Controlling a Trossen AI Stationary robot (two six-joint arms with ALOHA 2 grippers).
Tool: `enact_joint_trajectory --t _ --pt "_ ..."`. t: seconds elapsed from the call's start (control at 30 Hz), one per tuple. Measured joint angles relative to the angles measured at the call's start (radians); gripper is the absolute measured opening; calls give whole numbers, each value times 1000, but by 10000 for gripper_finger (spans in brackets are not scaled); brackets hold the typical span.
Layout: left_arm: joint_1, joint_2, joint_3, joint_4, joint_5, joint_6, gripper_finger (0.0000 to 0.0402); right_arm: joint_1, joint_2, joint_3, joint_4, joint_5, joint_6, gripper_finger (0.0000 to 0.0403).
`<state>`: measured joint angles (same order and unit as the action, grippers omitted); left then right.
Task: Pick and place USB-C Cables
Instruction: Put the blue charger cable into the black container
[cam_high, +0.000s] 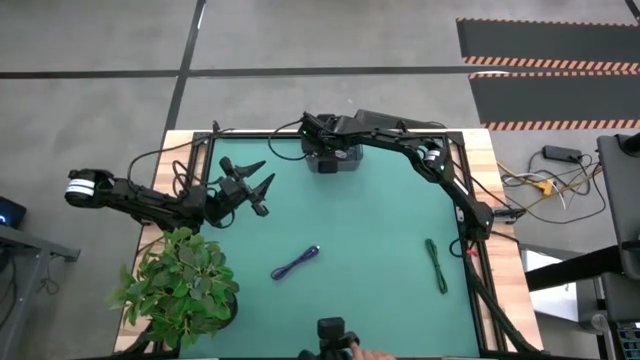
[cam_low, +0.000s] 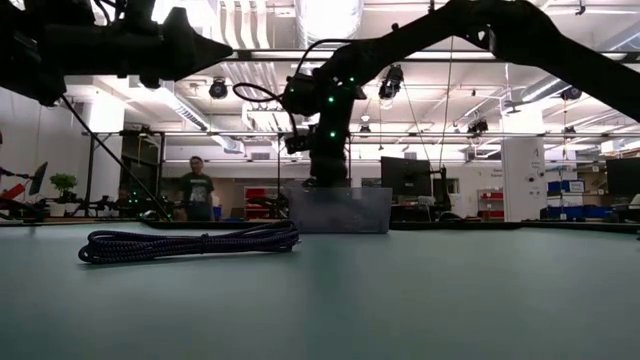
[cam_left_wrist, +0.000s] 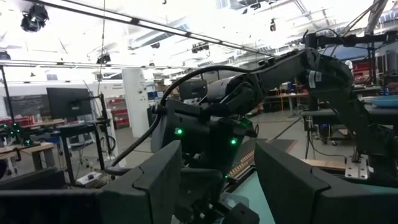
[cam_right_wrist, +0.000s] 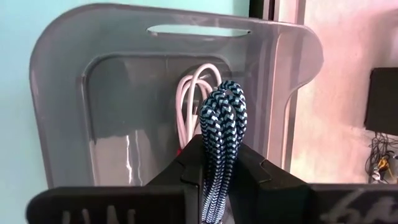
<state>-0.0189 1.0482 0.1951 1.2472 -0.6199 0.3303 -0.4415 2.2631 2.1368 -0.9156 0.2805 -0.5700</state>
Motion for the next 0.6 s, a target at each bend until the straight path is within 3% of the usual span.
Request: enact_joint_trajectory --t 0.6 --pt "5 0 4 1 -45 23 187 -7 -4 -5 -33 0 -7 30"
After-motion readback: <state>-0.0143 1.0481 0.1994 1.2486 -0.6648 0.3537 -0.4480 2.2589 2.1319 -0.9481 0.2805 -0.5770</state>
